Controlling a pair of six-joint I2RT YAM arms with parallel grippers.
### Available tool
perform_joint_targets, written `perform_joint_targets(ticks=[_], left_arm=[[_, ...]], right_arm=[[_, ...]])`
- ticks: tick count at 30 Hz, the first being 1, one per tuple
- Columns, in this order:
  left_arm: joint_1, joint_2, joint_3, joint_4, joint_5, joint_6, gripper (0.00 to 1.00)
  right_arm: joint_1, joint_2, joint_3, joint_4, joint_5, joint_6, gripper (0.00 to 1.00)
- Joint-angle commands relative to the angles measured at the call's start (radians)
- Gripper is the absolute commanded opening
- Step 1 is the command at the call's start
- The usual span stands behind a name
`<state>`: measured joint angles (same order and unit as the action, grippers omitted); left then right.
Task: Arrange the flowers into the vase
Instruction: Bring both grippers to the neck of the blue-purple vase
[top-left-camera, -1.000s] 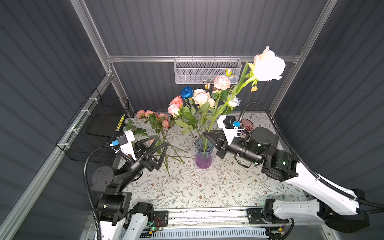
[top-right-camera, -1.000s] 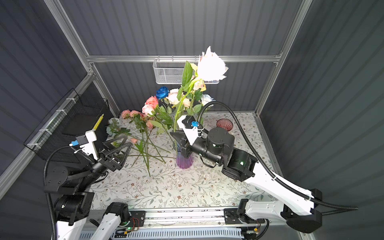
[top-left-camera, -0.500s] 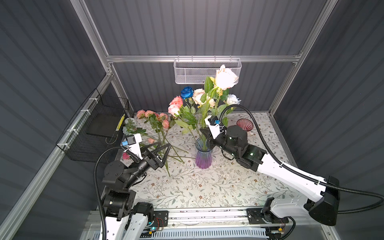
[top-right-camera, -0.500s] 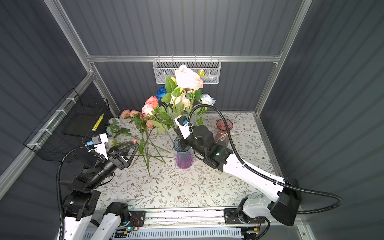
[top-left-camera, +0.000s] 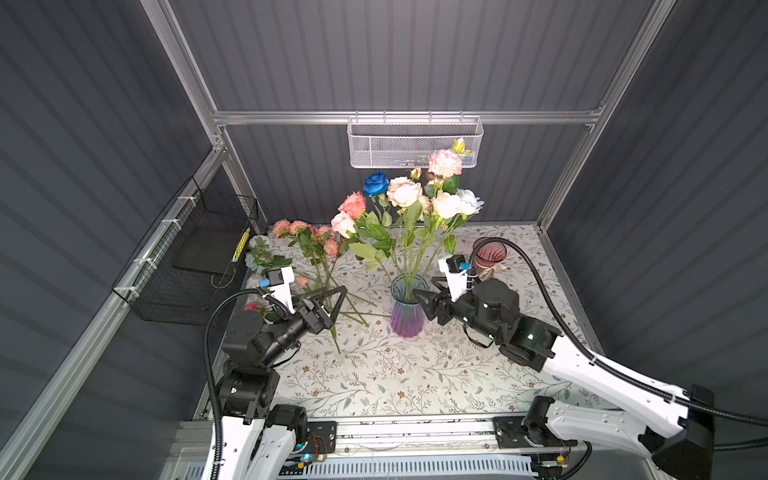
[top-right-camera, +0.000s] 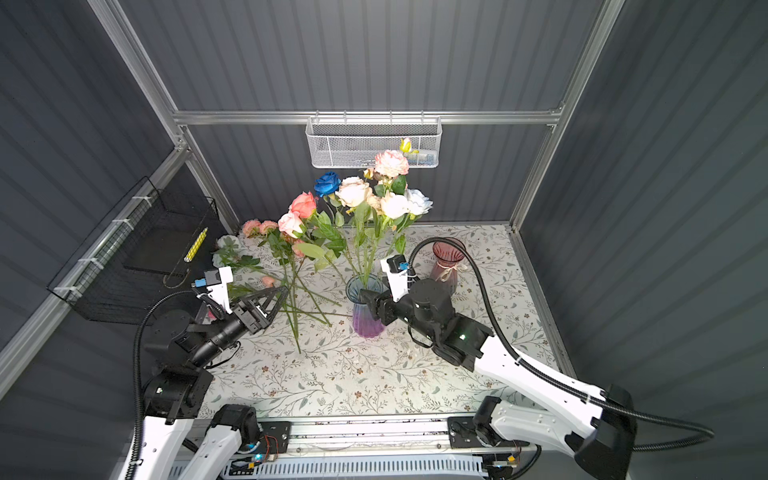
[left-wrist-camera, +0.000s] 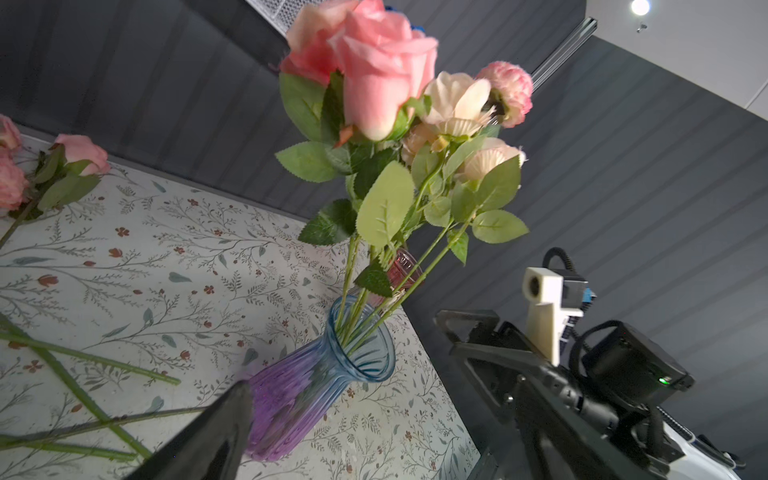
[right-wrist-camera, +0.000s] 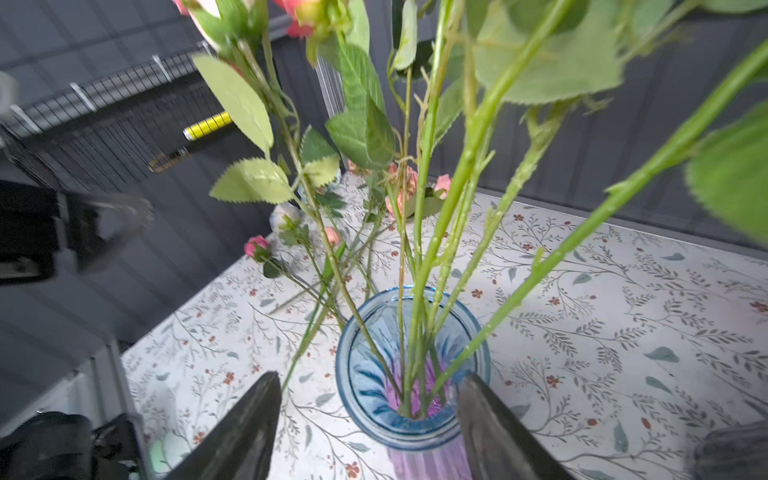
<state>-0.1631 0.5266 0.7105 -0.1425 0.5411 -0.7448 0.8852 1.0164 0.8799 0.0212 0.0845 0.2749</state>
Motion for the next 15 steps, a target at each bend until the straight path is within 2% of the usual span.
perform_joint_targets(ticks=[1, 4, 9, 11, 15], left_arm=[[-0.004, 0.013, -0.023, 0.017, 0.002, -0.019, 0.93], [-0.004, 0.051, -0.061, 0.064, 0.028, -0.056, 0.82], [-0.004, 0.185, -0.158, 0.230, 0.079, -0.174, 0.62], [-0.004, 0.256, -0.176, 0.293, 0.097, -0.201, 0.60], [-0.019, 0.368, -0.155, 0.351, 0.106, -0.213, 0.61]], right_arm=[[0.004, -0.042, -0.042, -0.062, -0.031, 0.084, 0.71], [0.003, -0.082, -0.064, -0.110, -0.032, 0.124, 0.70], [-0.030, -0.116, -0.098, -0.148, -0.066, 0.220, 0.56], [-0.051, -0.112, -0.104, -0.158, -0.085, 0.258, 0.56], [-0.112, -0.076, -0.080, -0.209, -0.148, 0.328, 0.52]])
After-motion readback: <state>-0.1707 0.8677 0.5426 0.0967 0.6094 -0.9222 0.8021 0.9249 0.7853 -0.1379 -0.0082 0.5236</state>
